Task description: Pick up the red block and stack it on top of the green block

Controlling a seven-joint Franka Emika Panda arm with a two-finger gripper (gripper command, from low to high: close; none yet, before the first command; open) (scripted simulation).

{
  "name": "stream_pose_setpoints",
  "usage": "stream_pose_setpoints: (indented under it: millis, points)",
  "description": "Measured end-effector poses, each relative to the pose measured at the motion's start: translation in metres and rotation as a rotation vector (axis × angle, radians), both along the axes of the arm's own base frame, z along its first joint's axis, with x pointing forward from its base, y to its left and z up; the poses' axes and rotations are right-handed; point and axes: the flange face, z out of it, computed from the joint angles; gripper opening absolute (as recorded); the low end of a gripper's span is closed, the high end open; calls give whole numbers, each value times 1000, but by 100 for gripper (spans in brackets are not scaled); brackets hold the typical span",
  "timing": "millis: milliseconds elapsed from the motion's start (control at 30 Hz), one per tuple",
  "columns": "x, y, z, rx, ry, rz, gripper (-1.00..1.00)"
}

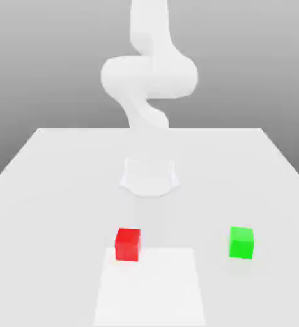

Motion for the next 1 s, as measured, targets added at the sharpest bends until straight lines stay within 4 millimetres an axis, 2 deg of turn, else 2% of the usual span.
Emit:
stream_pose_setpoints:
  millis: [133,233,300,400,600,667,767,800,1000]
  points:
    - [32,-9,-99,-12,148,-17,0]
    - [39,-18,-174,-12,259,-30,0]
    - [37,-24,-225,-9,334,-38,0]
    - [20,-33,-300,2,454,-51,0]
    - [-42,-44,-452,39,693,-75,0]
    - [-48,-44,-478,42,715,-76,0]
    - [-52,-45,-505,43,721,-77,0]
    - [-53,-45,-513,43,722,-77,-100]
    - [-53,-44,-517,43,722,-76,-100]
